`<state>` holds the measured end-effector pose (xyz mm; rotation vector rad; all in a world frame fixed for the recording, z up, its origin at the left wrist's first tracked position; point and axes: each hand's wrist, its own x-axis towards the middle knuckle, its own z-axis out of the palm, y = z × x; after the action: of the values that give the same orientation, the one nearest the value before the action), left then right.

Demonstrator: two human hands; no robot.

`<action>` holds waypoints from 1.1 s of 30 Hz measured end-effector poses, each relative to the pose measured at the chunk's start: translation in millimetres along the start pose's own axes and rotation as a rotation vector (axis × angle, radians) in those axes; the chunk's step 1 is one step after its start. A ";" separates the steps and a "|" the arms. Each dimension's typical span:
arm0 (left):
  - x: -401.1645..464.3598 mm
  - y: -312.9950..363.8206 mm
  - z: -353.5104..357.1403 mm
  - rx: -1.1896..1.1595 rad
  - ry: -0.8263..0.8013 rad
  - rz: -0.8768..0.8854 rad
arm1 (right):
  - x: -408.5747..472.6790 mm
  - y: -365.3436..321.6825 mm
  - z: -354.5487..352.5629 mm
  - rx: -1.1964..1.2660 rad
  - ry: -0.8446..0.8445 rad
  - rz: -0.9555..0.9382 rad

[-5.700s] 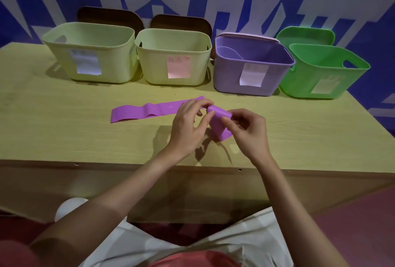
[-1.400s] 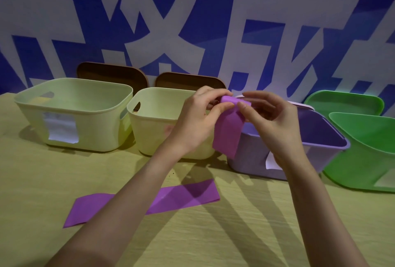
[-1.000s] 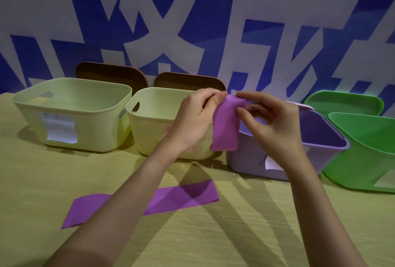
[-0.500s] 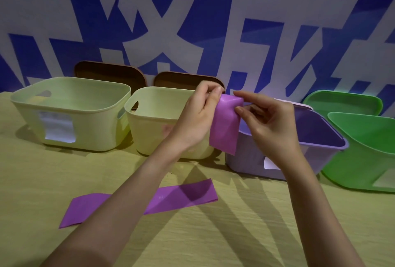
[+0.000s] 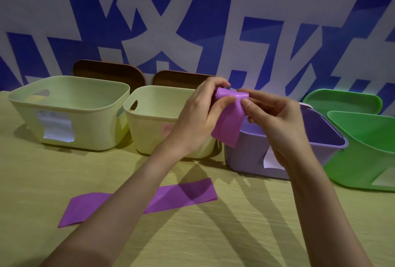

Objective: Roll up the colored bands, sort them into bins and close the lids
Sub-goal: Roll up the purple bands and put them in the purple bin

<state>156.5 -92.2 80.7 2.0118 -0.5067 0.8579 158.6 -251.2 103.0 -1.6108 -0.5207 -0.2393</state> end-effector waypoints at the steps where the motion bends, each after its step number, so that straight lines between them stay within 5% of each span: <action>1: 0.1 -0.1 0.0 0.005 0.000 -0.007 | 0.0 0.2 0.5 -0.013 -0.004 -0.004; 20: 3.2 6.2 -5.5 -0.276 0.031 -0.332 | -0.4 8.2 9.8 -0.230 -0.005 -0.320; 28: -1.6 8.3 -2.8 -0.026 0.038 -0.280 | -1.3 4.7 11.4 -0.120 0.010 -0.211; 33: -4.4 4.2 -1.3 0.145 0.097 -0.040 | -2.0 0.7 11.0 0.006 0.016 -0.086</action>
<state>150.4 -93.3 80.4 2.0920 -0.3574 0.9866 155.5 -240.8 100.2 -1.5811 -0.5784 -0.3149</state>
